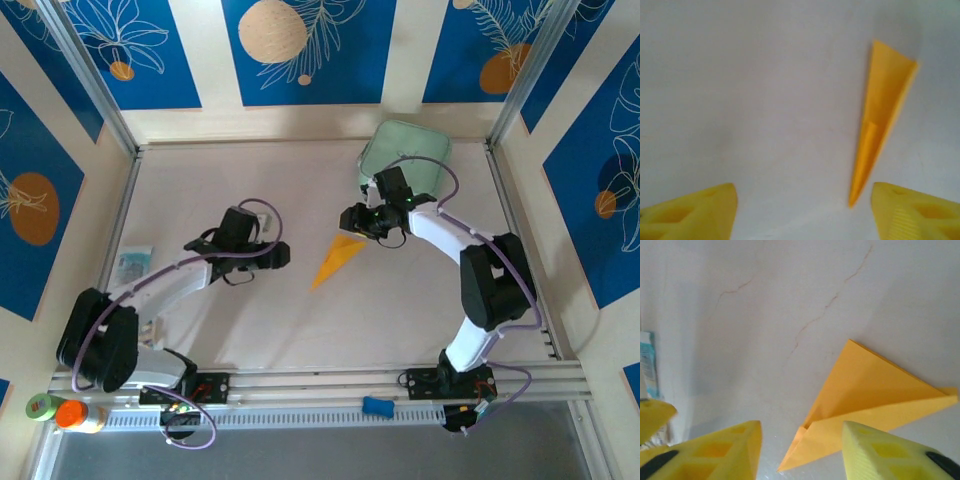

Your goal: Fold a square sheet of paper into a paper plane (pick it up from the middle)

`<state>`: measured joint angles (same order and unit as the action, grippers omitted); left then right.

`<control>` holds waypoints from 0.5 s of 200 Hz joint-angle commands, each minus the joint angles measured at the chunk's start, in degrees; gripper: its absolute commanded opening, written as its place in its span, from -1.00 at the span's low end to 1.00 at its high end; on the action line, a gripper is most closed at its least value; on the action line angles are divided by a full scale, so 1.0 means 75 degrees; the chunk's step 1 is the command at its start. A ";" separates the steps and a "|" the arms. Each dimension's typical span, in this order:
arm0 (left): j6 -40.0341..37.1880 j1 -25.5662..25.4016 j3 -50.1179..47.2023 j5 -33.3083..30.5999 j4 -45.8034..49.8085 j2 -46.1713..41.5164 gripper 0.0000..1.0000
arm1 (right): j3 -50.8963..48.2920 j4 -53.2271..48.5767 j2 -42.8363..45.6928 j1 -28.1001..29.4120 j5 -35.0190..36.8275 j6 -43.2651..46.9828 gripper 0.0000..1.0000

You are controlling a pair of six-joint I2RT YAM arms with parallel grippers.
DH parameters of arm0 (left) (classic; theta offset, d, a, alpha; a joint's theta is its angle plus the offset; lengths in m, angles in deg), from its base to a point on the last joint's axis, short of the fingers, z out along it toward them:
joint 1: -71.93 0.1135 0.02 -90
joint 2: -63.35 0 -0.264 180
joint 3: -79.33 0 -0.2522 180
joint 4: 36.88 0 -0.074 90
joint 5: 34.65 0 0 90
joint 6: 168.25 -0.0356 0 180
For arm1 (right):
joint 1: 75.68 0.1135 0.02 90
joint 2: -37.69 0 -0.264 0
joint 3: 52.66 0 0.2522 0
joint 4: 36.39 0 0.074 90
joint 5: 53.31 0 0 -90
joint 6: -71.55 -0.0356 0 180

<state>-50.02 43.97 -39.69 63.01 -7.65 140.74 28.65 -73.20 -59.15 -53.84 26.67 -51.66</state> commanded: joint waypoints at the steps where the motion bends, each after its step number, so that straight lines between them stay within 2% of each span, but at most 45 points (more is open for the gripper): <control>1: 0.0036 0.0274 0.0236 -0.1466 0.0649 -0.0423 0.68 | 0.0222 -0.1637 0.0161 0.0410 0.1345 -0.0711 0.04; 26: 0.0125 0.0552 0.0262 -0.1961 0.0636 -0.0629 1.00 | 0.0525 -0.2341 0.0102 0.0878 0.2074 -0.1701 0.17; 63: -0.0062 0.0777 0.0102 -0.2101 0.0281 -0.0595 0.99 | 0.0753 -0.2645 -0.0154 0.1351 0.2496 -0.3246 0.34; 100: -0.0309 0.0875 -0.0082 -0.1807 -0.0036 -0.0408 0.99 | 0.1215 -0.3013 -0.0734 0.1753 0.2970 -0.4337 0.35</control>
<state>-50.18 49.74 -39.56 49.46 -6.47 136.91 34.55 -91.32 -61.49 -42.25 44.70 -75.47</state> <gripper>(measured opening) 0.995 0.676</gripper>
